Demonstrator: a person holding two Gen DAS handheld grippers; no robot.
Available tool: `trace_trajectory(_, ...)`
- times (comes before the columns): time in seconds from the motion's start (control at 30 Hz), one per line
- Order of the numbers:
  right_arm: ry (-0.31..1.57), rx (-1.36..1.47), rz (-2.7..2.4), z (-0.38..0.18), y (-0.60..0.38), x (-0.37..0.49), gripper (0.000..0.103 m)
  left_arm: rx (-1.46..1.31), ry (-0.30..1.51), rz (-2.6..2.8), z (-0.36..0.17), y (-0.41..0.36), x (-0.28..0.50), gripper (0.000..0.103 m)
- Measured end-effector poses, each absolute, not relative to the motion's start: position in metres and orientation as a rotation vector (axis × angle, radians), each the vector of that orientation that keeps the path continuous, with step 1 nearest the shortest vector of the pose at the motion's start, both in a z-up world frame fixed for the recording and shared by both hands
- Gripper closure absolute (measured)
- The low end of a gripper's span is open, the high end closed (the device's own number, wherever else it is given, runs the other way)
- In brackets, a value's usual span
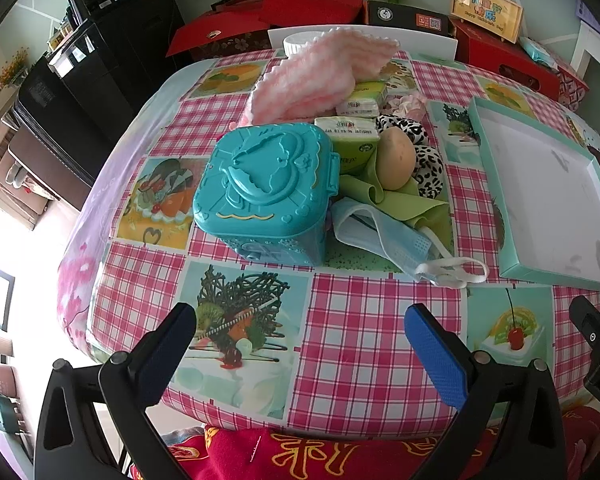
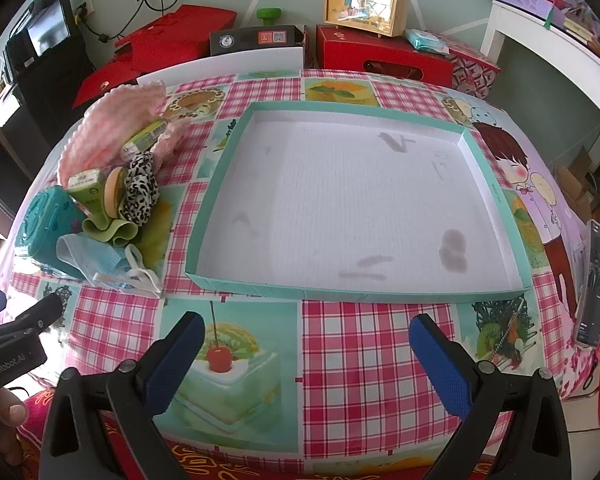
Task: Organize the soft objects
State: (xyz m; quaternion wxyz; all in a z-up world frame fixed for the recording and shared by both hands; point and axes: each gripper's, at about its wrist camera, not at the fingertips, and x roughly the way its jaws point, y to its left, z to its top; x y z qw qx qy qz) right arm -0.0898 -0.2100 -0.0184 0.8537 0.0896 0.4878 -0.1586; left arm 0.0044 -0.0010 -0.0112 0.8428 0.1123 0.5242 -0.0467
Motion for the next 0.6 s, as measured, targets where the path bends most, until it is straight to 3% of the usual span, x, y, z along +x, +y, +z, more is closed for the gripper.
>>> trace_trajectory(0.6,1.030,0.187,-0.331,-0.0205,-0.2096,-0.0898,0.000,0.233,1.101,-0.099,-0.0117,-0.0001,0.0031,0.000)
